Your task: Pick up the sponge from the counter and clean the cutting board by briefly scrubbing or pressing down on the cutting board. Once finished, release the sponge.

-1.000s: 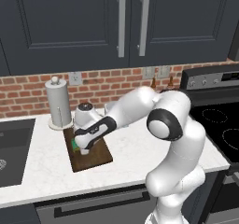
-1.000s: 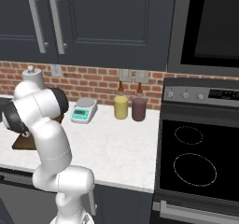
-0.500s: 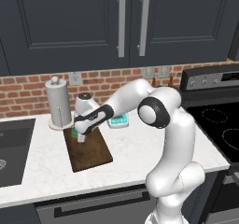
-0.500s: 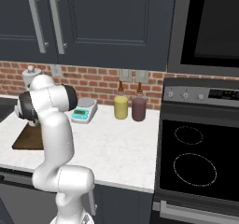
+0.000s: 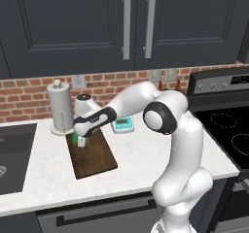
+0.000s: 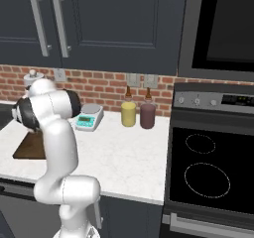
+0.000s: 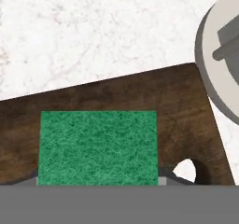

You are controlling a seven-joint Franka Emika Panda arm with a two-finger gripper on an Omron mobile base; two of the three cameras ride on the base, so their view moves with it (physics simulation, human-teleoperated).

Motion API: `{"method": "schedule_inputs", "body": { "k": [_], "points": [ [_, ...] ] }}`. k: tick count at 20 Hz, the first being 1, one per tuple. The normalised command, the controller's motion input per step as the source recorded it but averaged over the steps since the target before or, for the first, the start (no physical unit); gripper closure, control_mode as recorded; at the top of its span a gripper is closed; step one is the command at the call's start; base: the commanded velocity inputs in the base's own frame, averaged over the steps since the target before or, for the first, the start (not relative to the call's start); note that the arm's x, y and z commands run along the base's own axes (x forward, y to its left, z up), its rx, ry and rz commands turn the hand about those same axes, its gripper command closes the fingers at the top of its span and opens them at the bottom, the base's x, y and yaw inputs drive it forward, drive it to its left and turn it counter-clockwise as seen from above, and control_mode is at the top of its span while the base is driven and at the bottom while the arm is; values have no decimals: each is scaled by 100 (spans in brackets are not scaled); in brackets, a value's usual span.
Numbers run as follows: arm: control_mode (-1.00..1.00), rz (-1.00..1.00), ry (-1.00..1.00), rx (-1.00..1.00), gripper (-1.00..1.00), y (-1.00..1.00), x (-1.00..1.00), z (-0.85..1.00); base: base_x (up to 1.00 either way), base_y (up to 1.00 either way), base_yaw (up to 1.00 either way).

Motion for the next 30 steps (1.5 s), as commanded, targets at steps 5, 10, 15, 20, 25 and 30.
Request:
{"method": "schedule_inputs", "body": {
  "k": [5,10,15,20,25,30],
  "points": [
    [-100,0,-10,0,100,-34,-100,0,0,0,0],
    [-100,0,-7,3,100,-94,-100,6,0,0,0],
    [-100,0,-5,16,100,-100,-70,32,0,0,0],
    [-100,0,0,30,100,-100,-12,73,0,0,0],
    [-100,0,7,29,100,-93,12,77,0,0,0],
    [-100,7,19,4,100,-21,47,13,0,0,0]
  ]
}}
